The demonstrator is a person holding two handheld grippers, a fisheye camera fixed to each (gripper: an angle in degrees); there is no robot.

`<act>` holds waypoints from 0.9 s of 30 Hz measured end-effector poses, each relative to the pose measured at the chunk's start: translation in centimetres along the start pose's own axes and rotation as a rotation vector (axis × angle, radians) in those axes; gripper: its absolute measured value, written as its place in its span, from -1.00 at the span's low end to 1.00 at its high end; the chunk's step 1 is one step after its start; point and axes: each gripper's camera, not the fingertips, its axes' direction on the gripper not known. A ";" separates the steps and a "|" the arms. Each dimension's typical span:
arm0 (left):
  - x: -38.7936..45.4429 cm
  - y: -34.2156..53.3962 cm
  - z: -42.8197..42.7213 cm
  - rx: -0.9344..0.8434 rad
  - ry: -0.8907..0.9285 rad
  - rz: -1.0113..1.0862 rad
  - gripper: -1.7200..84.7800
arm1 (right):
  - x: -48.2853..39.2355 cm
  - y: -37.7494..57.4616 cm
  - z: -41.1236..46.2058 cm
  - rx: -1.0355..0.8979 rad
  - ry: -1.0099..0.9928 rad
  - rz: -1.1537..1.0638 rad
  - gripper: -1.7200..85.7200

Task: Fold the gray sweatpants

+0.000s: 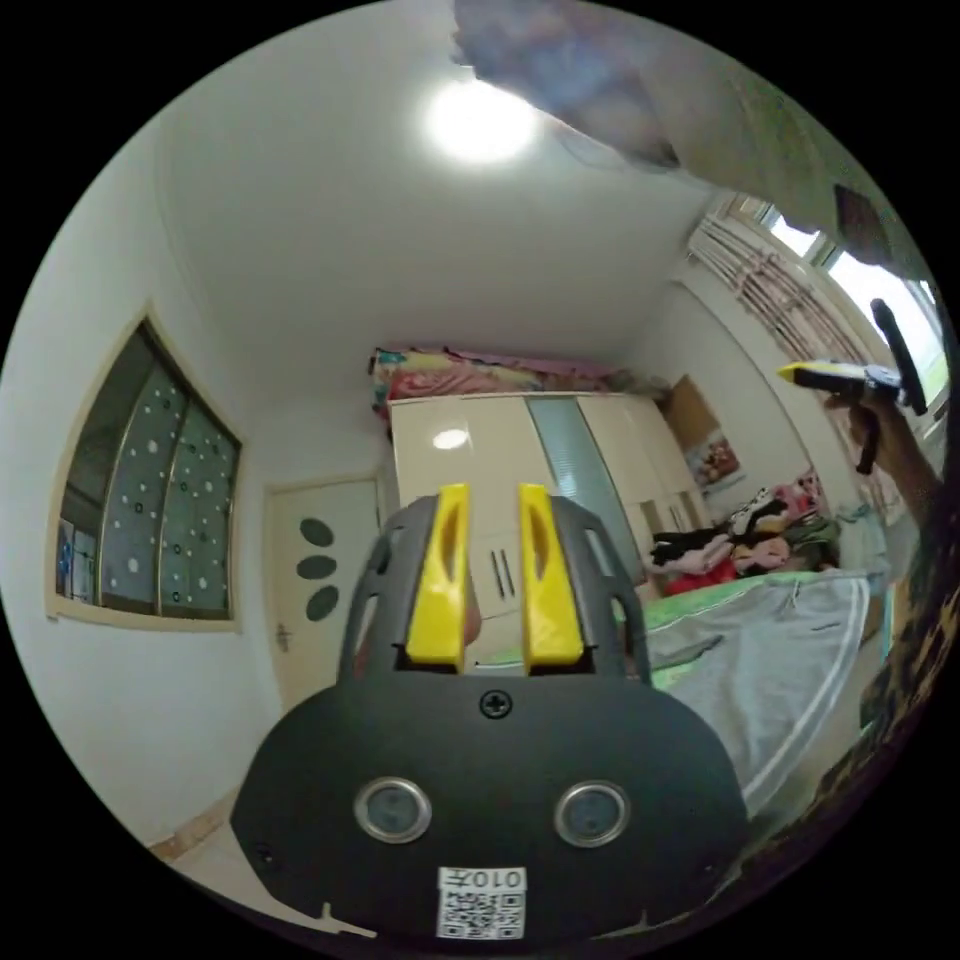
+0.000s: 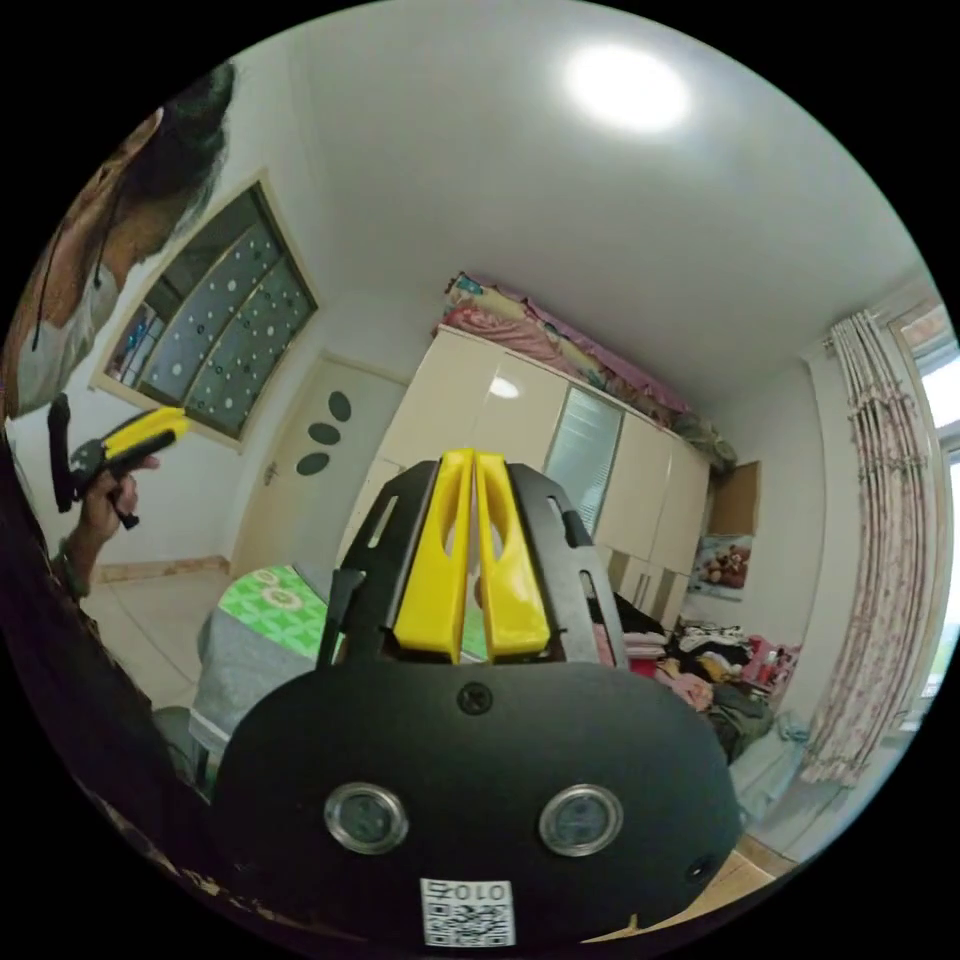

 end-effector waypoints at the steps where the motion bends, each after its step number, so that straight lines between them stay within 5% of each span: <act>1: -1.0 -0.3 1.5 -0.070 0.098 0.017 -0.74 | 0.5 0.3 0.2 0.003 0.005 0.024 -0.83; 6: -7.1 2.5 4.1 -0.131 0.017 -0.161 -0.81 | 4.0 3.0 3.3 -0.191 -0.116 0.105 -0.65; 9: -13.0 6.8 6.9 -0.261 0.136 -0.365 -0.80 | 7.1 6.9 3.9 -0.288 -0.087 0.209 -0.64; 14: -23.9 24.3 9.2 -0.497 0.360 -1.119 -0.78 | 15.1 17.5 4.0 -0.493 -0.163 0.499 -0.60; 20: -22.7 45.0 7.8 -0.745 0.421 -1.868 -0.76 | 23.2 34.0 1.6 -0.624 -0.263 0.910 -0.54; 24: -21.7 49.9 9.9 -0.843 0.497 -2.003 -0.74 | 25.6 43.3 -0.3 -0.706 -0.249 1.111 -0.51; 27: -22.8 51.4 11.8 -0.666 0.585 -2.110 -0.70 | 26.8 50.0 -2.3 -0.607 -0.329 1.330 -0.50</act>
